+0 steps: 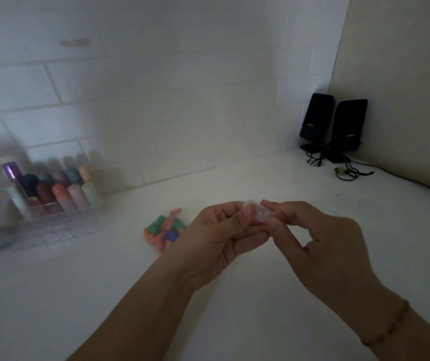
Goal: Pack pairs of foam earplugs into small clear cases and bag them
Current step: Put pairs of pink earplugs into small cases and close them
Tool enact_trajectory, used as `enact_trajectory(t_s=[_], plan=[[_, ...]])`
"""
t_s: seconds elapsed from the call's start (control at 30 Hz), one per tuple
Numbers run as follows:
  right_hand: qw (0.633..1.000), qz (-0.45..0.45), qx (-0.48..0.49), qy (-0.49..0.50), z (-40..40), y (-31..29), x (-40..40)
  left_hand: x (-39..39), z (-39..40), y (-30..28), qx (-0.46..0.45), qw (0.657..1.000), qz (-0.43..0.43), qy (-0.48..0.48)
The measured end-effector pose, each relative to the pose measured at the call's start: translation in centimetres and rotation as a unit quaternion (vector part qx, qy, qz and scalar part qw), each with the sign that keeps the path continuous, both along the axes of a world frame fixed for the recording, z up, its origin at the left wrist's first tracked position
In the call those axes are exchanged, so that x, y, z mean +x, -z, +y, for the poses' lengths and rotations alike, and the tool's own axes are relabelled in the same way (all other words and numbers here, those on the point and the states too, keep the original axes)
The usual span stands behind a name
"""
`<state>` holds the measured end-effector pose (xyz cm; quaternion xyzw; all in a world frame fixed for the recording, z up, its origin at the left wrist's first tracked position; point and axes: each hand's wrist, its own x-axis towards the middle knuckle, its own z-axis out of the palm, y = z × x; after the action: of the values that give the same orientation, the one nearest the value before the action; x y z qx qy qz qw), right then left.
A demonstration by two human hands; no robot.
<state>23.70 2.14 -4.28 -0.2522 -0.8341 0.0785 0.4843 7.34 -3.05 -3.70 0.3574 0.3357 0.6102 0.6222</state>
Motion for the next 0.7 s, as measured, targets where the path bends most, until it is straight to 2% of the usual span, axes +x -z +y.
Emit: enact_trajectory(t_s=[0.13,0.23,0.4,0.5,0.6,0.7], plan=[[1.000,0.012,-0.003,0.010,0.0,0.1,-0.1,0.0,-0.1,-0.1,0.008,1.000,-0.003,0.008],[0.996,0.062,-0.055,-0.030,-0.2,0.1,-0.2,-0.1,-0.2,-0.3,0.019,1.000,-0.010,0.023],[0.980,0.155,-0.112,-0.048,-0.7,-0.4,-0.3,-0.4,-0.9,-0.3,0.043,0.985,0.051,0.157],[0.967,0.156,-0.183,-0.080,-1.0,-0.7,-0.4,-0.1,-1.2,-0.2,0.037,0.973,0.084,0.210],[0.965,0.154,-0.180,-0.112,-1.2,-0.7,-0.2,-0.5,-1.2,-0.7,0.018,0.984,0.075,0.162],[0.978,0.139,-0.130,-0.087,-1.2,-0.9,0.0,-2.4,-1.0,-1.5,-0.002,0.999,0.007,0.032]])
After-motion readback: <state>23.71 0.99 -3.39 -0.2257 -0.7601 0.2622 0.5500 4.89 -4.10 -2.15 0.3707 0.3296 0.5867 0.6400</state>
